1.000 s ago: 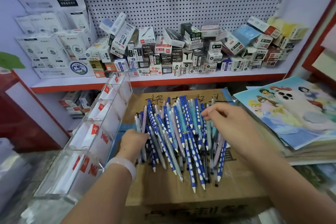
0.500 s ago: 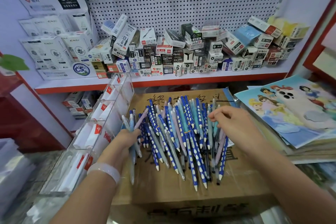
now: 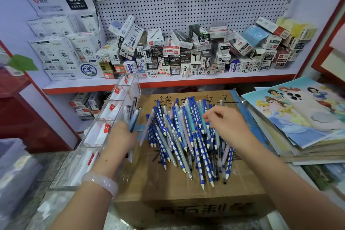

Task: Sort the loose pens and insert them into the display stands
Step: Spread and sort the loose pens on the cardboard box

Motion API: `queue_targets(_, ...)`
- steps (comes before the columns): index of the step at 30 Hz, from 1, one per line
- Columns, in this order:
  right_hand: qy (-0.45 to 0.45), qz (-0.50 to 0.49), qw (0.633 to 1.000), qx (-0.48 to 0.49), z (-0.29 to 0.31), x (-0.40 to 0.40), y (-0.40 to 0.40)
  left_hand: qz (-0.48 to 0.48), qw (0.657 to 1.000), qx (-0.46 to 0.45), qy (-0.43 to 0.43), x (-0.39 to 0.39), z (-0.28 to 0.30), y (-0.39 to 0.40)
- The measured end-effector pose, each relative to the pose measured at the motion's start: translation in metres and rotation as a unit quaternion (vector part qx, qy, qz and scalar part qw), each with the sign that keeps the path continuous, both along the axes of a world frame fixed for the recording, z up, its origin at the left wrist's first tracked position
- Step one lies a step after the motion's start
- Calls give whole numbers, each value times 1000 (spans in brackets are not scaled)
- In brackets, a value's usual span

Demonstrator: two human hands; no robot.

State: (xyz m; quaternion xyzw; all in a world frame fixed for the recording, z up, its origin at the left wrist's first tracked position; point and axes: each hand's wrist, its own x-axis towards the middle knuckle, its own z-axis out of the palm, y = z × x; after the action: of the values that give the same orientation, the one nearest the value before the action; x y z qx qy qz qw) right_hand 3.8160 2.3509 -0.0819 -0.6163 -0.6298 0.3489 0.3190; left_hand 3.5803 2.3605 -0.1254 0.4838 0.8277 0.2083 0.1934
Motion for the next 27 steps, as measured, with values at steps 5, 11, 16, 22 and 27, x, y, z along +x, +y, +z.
queue_targets(5,-5,16,1000,3,-1,-9,-7,7,994,43,-104,-2,-4,4)
queue_targets(11,84,18,995,-58,-11,-14,4,-5,769,59,-636,33,12,8)
queue_targets(16,181,-10,970,-162,-25,-12,25,-70,726,32,-683,62,7,20)
queue_targets(22,302,-32,933,-190,-38,10,37,-155,742,-64,-649,92,-3,26)
queue_targets(27,261,-68,953,-139,-47,31,33,-199,753,-137,-613,125,0,13)
